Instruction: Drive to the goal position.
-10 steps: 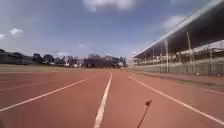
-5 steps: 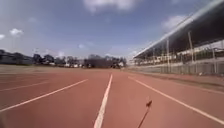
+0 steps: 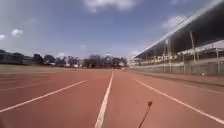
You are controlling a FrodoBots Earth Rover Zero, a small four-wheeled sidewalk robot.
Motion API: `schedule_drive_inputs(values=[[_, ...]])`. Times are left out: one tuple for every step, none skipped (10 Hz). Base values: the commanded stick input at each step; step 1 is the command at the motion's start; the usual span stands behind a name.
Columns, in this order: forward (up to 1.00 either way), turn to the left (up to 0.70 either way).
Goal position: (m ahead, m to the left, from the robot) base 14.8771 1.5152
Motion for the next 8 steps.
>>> schedule_drive_inputs(values=[[0.7, 0.0], [0.7, 0.0], [0.7, 0.0], [0.7, 0.0], [0.7, 0.0], [0.7, 0.0], [0.7, 0.0], [0.7, 0.0]])
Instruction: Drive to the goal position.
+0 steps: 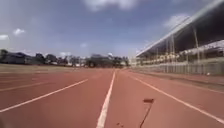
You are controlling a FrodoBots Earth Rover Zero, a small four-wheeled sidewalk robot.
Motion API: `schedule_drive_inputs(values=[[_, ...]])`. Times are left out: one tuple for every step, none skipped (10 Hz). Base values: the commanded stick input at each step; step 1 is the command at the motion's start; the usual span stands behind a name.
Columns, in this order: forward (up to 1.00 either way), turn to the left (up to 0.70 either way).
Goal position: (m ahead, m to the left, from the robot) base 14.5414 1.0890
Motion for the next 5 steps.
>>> schedule_drive_inputs(values=[[0.7, 0.0], [0.7, 0.0], [0.7, 0.0], [0.7, 0.0], [0.7, 0.0]])
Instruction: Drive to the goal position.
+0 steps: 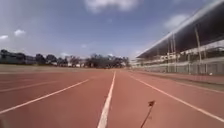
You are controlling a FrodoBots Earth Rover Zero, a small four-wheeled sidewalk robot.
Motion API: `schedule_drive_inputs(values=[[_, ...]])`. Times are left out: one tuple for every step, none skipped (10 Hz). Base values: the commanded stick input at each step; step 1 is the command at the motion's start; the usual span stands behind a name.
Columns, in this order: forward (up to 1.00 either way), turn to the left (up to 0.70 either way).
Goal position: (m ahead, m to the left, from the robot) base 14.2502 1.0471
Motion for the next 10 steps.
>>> schedule_drive_inputs(values=[[0.7, 0.0], [0.7, 0.0], [0.7, 0.0], [0.7, 0.0], [0.7, 0.0], [0.7, 0.0], [0.7, 0.0], [0.7, 0.0], [0.7, 0.0], [0.7, 0.0]])
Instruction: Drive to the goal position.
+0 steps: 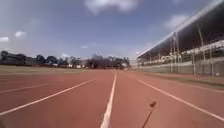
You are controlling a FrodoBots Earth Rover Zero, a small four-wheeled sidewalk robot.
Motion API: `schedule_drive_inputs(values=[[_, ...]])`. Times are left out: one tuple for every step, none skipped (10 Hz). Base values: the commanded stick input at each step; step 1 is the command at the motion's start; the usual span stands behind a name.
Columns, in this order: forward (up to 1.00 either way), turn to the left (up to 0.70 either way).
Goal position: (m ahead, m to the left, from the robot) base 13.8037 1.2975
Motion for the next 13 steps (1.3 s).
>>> schedule_drive_inputs(values=[[0.7, 0.0], [0.7, 0.0], [0.7, 0.0], [0.7, 0.0], [0.7, 0.0], [0.7, 0.0], [0.7, 0.0], [0.7, 0.0], [0.7, 0.0], [0.7, 0.0], [0.7, 0.0], [0.7, 0.0], [0.7, 0.0]])
